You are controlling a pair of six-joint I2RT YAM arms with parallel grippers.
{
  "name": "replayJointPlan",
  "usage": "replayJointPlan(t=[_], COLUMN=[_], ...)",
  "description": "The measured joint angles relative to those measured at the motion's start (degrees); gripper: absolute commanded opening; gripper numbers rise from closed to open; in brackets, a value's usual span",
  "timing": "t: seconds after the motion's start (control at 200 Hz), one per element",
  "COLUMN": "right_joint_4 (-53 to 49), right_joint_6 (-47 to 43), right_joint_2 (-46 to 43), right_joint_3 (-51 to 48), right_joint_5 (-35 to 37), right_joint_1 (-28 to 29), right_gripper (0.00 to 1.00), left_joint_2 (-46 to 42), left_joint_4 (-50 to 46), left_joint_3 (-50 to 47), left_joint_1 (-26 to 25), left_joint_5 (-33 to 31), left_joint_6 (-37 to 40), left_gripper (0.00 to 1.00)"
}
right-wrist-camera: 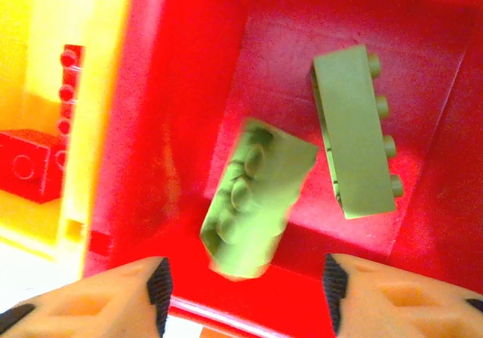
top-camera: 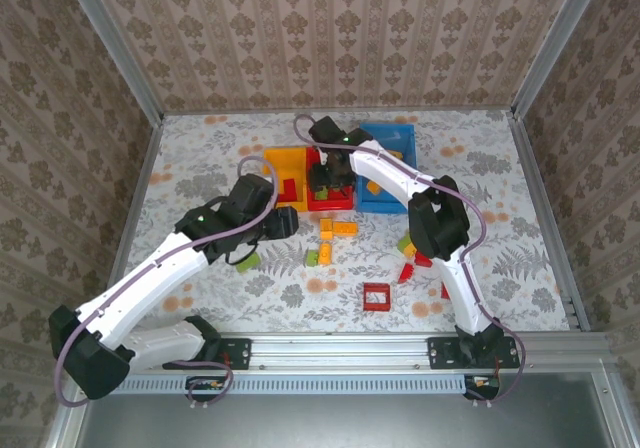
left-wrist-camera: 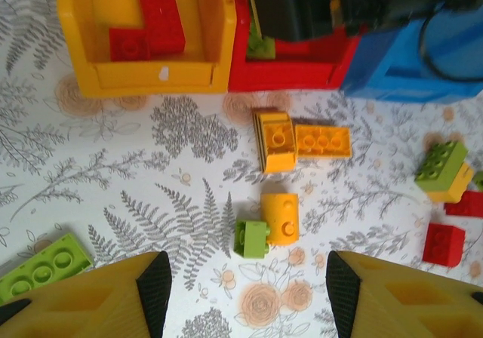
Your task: Sort the legos into containers by color
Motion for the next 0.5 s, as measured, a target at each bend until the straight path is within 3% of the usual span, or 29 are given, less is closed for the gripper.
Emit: replayJointPlan(t=[0.25,0.375,0.5], right_joint_4=[-0.04,5.64,10.73], right_joint_6=[-0.22,-0.26,0.20], right_joint_2=[-7.80,-22.34,-39.56], right_joint_3=[-4.24,-19.34,-36.96], right_joint_5=[1.09,1.86,2.86], right_joint_1=[0.61,0.72,0.68], right_gripper=[0.58,0.57,0.56], left_joint_2=[4.26,8.33,16.09], left_joint_4=[2.54,5.18,6.19], left_joint_3=[-1.01,-0.72,1.57], left_joint_1=[-0.09,-1.81,-6.82], left_joint_5=[7.69,13.86,18.23], left_joint_6=[7.72,14.88,23.50], left_gripper=[0.61,0.61,0.60])
